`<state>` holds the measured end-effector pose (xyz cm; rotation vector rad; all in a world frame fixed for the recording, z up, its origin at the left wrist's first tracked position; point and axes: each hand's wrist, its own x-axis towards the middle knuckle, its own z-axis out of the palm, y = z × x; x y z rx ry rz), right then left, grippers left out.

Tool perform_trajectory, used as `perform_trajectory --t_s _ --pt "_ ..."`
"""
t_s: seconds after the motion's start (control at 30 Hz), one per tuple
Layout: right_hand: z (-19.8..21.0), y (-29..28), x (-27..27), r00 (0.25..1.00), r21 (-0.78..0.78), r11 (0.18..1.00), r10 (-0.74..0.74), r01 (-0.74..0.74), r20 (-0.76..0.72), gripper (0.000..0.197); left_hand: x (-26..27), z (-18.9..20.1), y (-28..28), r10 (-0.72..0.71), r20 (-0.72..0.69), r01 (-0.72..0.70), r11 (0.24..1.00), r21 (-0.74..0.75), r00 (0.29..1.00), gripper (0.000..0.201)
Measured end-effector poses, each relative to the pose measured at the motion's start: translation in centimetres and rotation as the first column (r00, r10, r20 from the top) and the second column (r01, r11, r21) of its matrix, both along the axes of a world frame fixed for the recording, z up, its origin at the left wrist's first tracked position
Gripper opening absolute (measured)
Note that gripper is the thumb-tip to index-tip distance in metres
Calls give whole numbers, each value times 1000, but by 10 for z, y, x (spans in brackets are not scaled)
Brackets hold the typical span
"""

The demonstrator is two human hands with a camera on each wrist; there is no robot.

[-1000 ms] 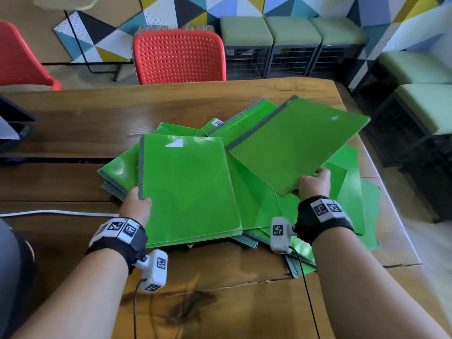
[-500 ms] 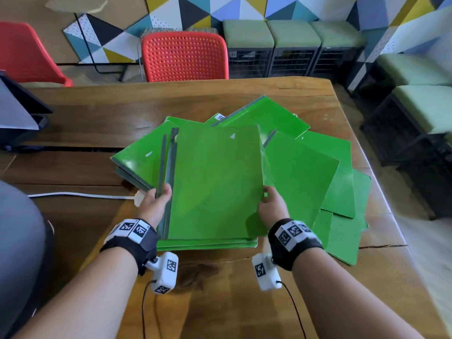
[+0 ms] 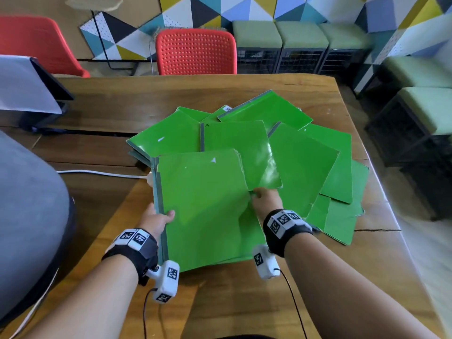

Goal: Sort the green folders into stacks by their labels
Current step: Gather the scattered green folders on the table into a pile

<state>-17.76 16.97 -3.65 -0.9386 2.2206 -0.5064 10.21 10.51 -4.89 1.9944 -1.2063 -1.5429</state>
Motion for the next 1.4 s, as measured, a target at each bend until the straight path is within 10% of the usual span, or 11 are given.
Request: perform_trajectory --t_s 0.13,0.37,0.63,0.8,1.2,1.4 --pt "8 -21 -25 958 33 971 -226 235 -176 54 12 -1 -1 70 47 -67 996 -55 996 88" --pt "-5 -55 -48 942 222 919 -336 327 5 46 40 -2 -10 83 62 -85 996 23 995 86" --pt "59 -63 -60 903 -279 859 -407 429 136 52 61 16 -34 190 164 -174 979 -110 968 41" --pt "106 -46 -80 909 -426 807 -403 409 108 51 47 39 -50 201 152 -180 973 -142 968 50" --pt "13 -5 -29 978 -77 989 -111 126 177 59 -55 36 -43 110 -196 -139 980 -141 974 44" --pt "23 -6 -70 745 7 928 -304 373 594 68 -89 40 -54 -27 -277 -6 993 -116 960 42"
